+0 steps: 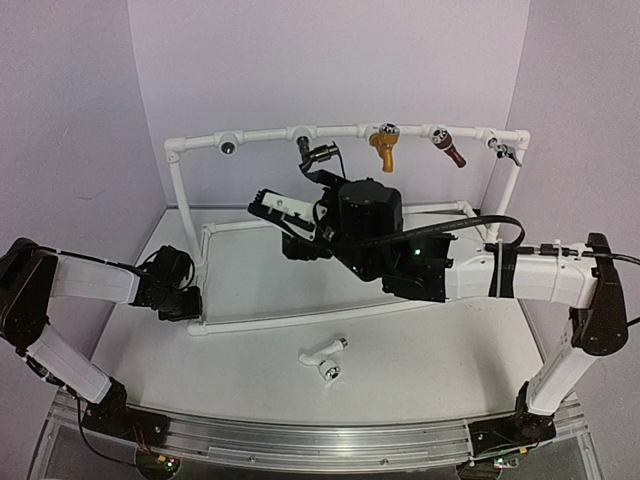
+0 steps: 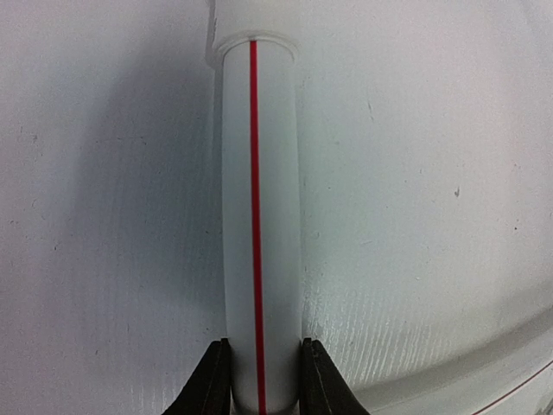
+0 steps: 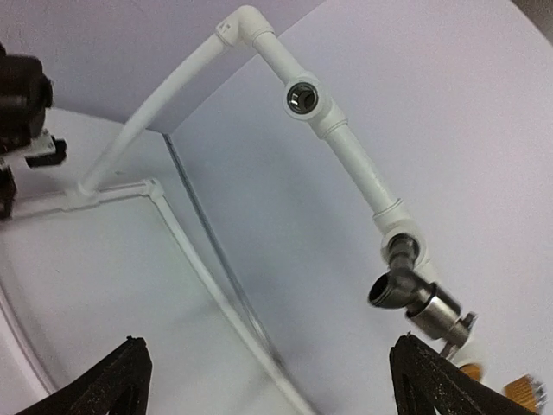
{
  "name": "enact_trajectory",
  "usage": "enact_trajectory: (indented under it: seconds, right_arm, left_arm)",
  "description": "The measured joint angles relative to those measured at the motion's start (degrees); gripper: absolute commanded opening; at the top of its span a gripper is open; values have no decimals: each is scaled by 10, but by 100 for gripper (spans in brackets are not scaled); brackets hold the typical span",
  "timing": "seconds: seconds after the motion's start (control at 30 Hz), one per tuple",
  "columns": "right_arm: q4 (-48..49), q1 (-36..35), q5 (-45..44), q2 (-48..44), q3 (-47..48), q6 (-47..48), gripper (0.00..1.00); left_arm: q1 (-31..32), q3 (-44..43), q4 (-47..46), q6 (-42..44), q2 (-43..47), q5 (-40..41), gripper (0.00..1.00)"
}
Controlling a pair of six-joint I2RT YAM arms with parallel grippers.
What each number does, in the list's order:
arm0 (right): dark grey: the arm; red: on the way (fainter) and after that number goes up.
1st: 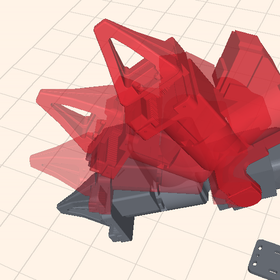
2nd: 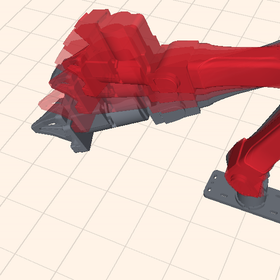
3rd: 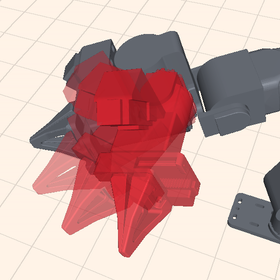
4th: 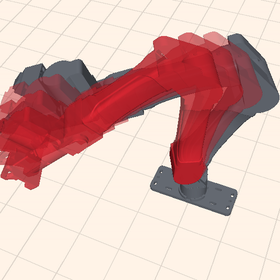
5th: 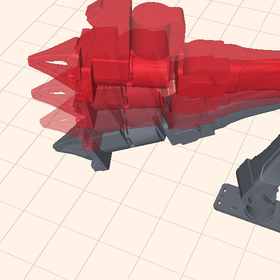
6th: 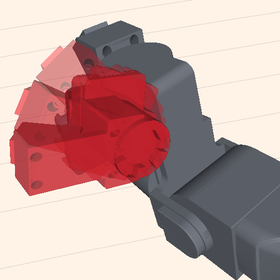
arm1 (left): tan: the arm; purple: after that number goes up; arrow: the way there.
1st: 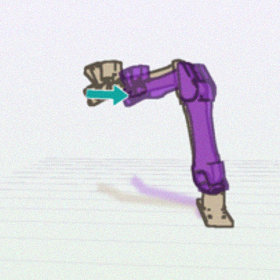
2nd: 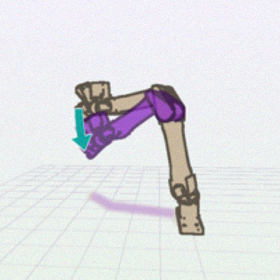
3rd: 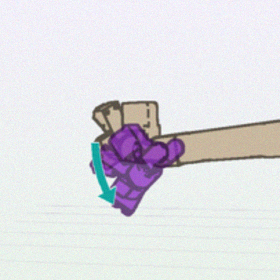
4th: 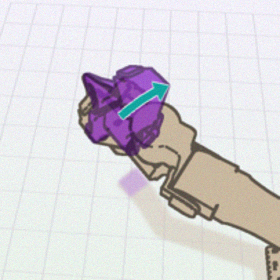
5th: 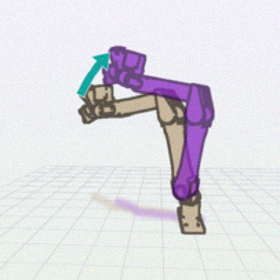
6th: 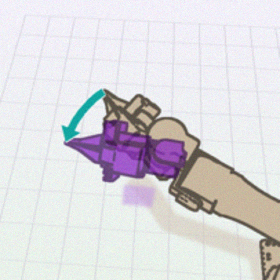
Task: Install the water faucets
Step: Screw the water faucet onto the adaptor.
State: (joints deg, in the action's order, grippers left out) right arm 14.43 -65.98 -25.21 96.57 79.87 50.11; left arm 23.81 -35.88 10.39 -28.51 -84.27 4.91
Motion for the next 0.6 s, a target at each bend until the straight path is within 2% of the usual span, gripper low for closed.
enact_trajectory:
  seconds: [0.17,0.27,0.4,0.6]
  right_arm:
    - [9,7,-55,29,56,235,87]
    - [23,15,-68,49,73,334,81]
    - [32,31,-72,83,103,417,73]
    - [56,59,-75,146,165,493,66]
  left_arm:
    - [0,0,0,0,0,0,0]
    - [0,0,0,0,0,0,0]
    - [0,0,0,0,0,0,0]
    - [0,0,0,0,0,0,0]
